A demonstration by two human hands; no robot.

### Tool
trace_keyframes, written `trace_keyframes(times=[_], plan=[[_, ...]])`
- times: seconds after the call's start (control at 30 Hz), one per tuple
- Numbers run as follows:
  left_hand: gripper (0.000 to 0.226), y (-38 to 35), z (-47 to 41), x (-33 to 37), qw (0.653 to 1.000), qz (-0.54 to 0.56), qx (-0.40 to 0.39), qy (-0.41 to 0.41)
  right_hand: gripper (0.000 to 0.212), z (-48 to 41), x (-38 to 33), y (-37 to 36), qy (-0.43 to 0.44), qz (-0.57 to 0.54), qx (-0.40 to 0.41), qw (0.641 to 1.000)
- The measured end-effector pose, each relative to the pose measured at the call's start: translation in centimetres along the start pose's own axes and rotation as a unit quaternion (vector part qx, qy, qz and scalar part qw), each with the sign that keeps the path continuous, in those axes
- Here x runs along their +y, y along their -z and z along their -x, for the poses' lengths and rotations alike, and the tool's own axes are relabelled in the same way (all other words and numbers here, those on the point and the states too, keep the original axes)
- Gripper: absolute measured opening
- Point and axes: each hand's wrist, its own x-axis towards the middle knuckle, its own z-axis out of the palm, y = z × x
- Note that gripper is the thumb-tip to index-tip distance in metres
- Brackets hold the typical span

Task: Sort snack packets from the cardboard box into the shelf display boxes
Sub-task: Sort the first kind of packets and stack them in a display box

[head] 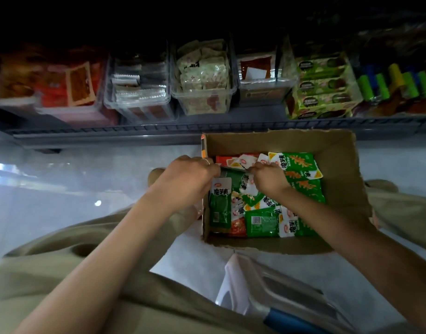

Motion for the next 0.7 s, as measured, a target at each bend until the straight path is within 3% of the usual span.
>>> trace_keyframes(times=[0.07, 0.1, 0.2, 0.3, 0.37, 0.5, 0.6, 0.7], plan=[[0.026, 0.0, -0.1, 0.4, 1.000, 0.001, -0.011, 0.026, 0.028, 1.8, 0.1, 0.8, -0.061, -0.147, 0.033, 0.987], [0.026, 0.0, -0.2, 0.6, 0.999, 0.004, -0.024, 0.040, 0.022, 2.8, 0.1, 1.1, -0.099, -0.247, 0.037, 0.963], [0.028, 0.1, -0.3, 1.5, 0.991, 0.042, -0.087, 0.090, 0.019, 5.9, -0.2, 2.2, -0.183, -0.507, 0.057, 0.840], [0.042, 0.4, -0.8, 3.0, 0.970, 0.116, -0.165, 0.137, 0.022, 8.6, -1.4, 4.3, -0.178, -0.587, 0.126, 0.779], [0.053, 0.6, -1.4, 4.0, 0.942, 0.242, -0.173, 0.155, 0.032, 10.0, -2.5, 6.0, -0.141, -0.591, 0.179, 0.774], [0.062, 1.2, -3.3, 6.2, 0.854, 0.498, -0.047, 0.146, 0.029, 11.1, -4.5, 9.1, -0.022, -0.537, 0.247, 0.806], [0.053, 2.4, -5.0, 7.8, 0.844, 0.517, 0.045, 0.135, 0.035, 10.9, -4.4, 11.5, 0.032, -0.469, 0.290, 0.834], [0.028, 4.4, -6.5, 9.0, 0.837, 0.510, 0.171, 0.103, 0.052, 10.7, -3.2, 14.6, 0.072, -0.423, 0.275, 0.860]])
